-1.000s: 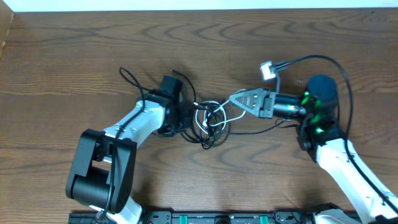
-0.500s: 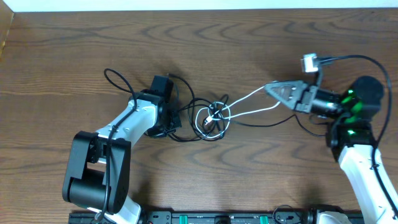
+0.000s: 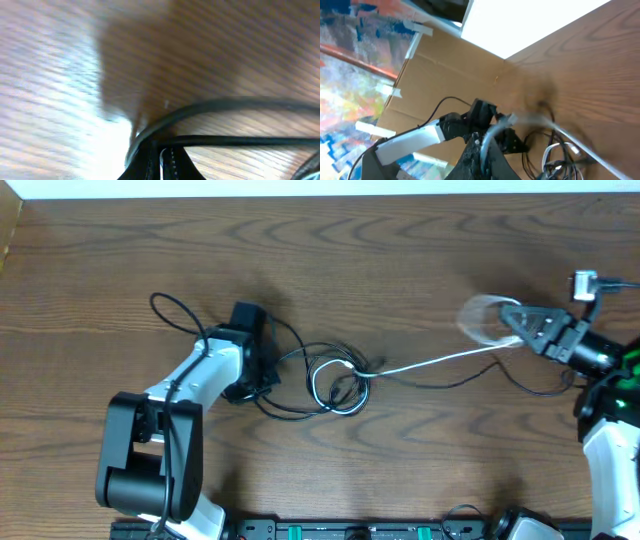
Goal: Untangle cables
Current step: 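Pull the white cable rightward with the right gripper away from the left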
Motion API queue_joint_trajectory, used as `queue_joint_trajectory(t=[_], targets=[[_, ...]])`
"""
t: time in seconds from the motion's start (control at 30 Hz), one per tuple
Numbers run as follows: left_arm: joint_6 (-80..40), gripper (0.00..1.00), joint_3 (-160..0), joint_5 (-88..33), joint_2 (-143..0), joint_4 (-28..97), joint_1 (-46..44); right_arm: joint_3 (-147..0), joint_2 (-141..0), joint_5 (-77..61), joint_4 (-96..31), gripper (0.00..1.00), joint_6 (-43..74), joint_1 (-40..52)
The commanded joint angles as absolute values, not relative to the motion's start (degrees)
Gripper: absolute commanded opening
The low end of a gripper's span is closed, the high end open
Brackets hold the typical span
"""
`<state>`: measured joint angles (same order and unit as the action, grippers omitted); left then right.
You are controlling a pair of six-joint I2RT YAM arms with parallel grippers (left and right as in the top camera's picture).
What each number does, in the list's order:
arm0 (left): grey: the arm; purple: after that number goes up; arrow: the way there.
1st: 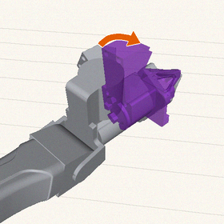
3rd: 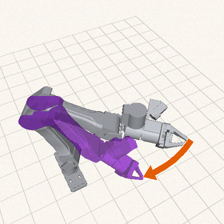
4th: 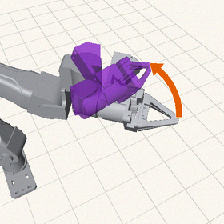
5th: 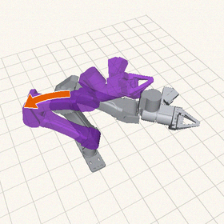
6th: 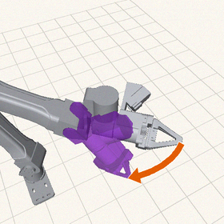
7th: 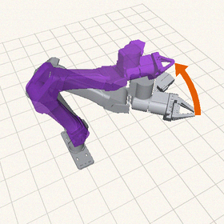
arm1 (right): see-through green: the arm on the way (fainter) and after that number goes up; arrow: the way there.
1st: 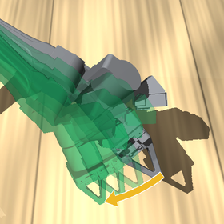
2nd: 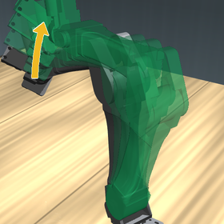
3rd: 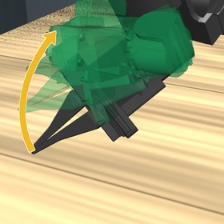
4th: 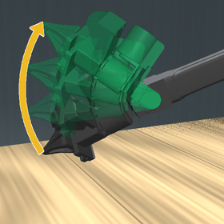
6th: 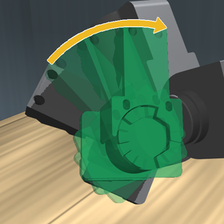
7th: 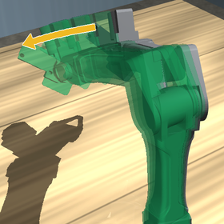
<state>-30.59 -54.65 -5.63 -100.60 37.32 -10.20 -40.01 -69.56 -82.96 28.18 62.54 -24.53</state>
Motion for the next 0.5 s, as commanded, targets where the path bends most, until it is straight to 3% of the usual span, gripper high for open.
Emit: queue_joint_trajectory(t=[0.0, 0.23, 0.47], targets=[[-31.83, 0.08, -50.39, 3.07, -104.97, 38.98, -6.17, -40.82, -68.53, -85.52, 28.42, 0.01, 61.58, -26.85], [-31.83, 0.08, -50.39, 3.03, -104.97, 38.98, -2.94, -40.53, -68.58, -85.73, 25.28, 0.01, 58.24, -27.33], [-31.81, 0.08, -50.33, 2.76, -104.97, 38.96, -2.96, -40.42, -68.58, -85.36, 14.2, 0.02, 49.19, -26.68]])
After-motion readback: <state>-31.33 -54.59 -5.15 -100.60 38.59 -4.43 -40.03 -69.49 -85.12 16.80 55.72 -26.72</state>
